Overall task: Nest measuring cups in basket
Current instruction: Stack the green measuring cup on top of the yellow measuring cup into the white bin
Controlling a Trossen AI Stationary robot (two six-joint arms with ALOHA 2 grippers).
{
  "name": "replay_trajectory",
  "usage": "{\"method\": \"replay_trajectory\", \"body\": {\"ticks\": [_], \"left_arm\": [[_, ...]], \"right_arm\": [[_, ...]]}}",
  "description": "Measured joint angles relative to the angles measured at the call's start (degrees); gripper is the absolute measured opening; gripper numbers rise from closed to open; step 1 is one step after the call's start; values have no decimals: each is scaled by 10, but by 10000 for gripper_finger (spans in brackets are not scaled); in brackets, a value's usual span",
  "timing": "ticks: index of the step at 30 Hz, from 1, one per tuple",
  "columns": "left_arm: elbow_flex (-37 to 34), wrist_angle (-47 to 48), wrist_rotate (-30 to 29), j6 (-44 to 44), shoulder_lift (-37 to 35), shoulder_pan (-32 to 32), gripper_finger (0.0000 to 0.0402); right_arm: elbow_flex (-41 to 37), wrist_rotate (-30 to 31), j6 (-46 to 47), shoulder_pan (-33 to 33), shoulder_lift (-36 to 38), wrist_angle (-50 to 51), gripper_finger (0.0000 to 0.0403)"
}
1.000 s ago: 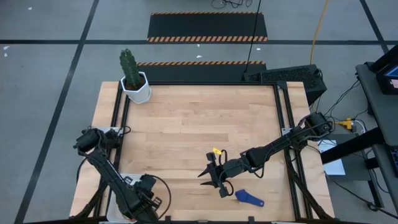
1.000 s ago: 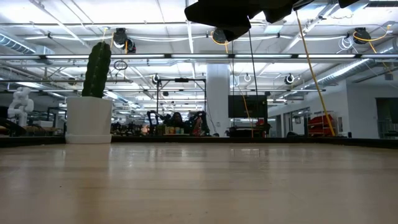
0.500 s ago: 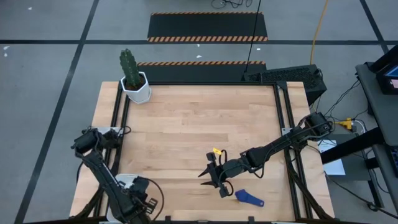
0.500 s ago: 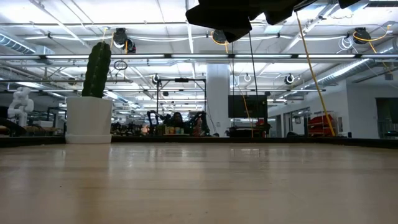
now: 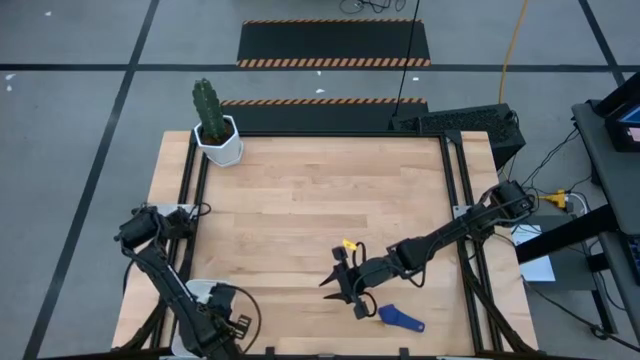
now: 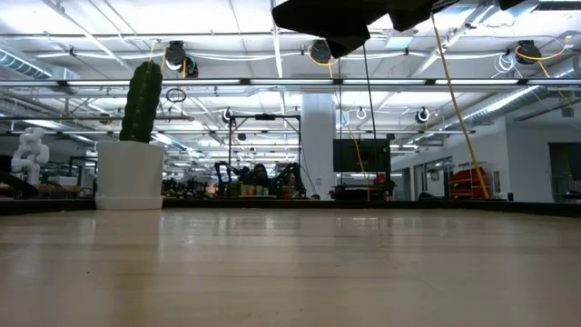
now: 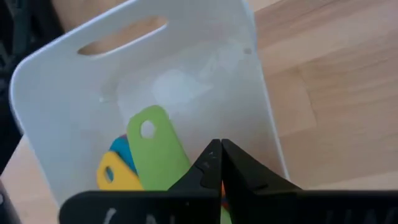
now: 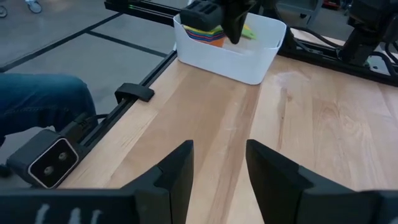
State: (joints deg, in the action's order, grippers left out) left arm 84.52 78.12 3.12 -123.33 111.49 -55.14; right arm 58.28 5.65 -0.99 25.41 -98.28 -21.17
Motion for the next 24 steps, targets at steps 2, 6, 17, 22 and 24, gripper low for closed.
{"method": "replay_trajectory", "body": {"ticks": [2,6,17,22,24], "left_arm": [[0,-1,5,-4,0,0,5],[3,11,20,-18,0,-1,7],[3,27,100,-33,0,1,4],[4,27,93,-30,0,1,12],[15,38,82,-25,0,5,14]], "right_arm": [[0,0,-2,2,0,0,142],[0,0,-4,2,0,-1,142],[0,0,-4,2,0,0,142],[0,0,-4,2,0,-1,142],[0,1,-4,2,0,-3,142]]}}
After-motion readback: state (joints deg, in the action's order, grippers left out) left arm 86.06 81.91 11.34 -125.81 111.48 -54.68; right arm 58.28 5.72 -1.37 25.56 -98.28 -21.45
